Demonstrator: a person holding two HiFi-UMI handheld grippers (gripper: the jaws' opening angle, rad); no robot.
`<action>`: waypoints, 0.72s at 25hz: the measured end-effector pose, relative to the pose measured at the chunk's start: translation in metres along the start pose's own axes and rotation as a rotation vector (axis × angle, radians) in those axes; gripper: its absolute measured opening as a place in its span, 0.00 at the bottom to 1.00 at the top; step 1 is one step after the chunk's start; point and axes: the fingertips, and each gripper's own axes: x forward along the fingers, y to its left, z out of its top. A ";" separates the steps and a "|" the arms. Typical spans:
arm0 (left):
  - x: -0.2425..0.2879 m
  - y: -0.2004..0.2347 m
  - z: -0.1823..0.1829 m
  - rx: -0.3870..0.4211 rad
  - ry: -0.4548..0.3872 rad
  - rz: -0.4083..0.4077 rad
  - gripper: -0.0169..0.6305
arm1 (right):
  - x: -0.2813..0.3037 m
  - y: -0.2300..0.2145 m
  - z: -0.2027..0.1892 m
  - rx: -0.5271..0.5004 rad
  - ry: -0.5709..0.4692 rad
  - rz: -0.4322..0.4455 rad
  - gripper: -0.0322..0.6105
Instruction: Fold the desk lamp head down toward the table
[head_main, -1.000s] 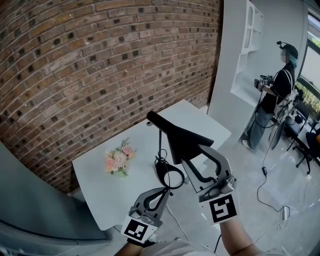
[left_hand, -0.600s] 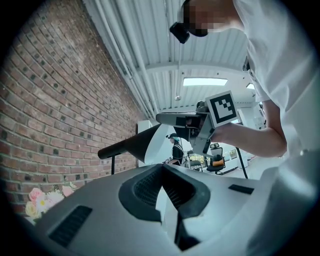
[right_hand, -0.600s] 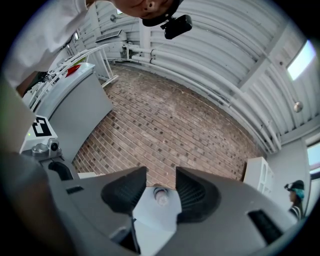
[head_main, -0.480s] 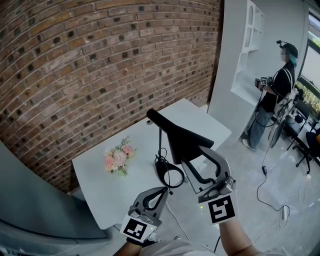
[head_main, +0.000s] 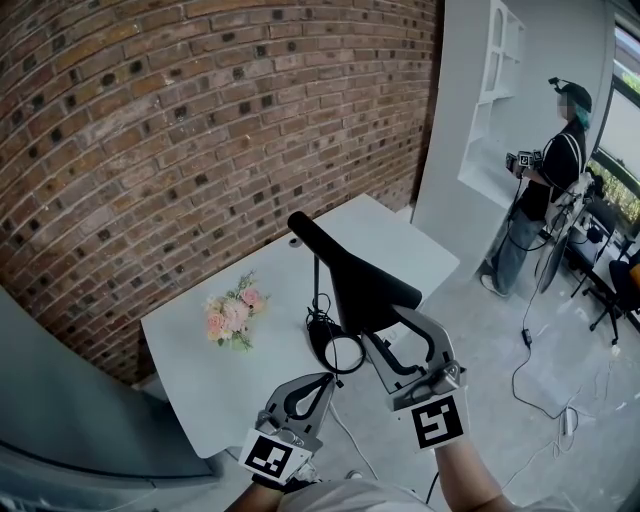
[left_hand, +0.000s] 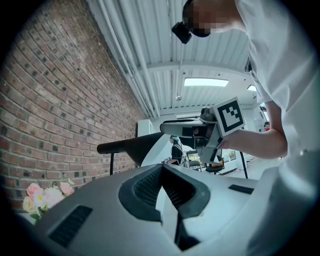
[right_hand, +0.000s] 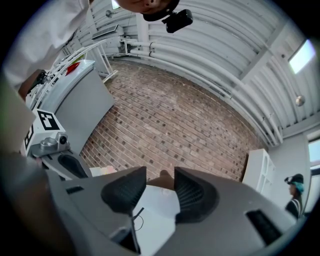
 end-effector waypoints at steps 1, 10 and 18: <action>0.000 0.000 0.000 0.000 0.001 0.000 0.04 | -0.001 0.001 -0.002 0.005 0.003 0.000 0.32; -0.006 -0.002 -0.001 -0.006 0.006 0.018 0.04 | -0.001 0.011 -0.019 0.054 0.032 0.013 0.32; -0.016 -0.001 -0.002 -0.005 0.013 0.045 0.04 | -0.001 0.027 -0.049 0.118 0.116 0.057 0.32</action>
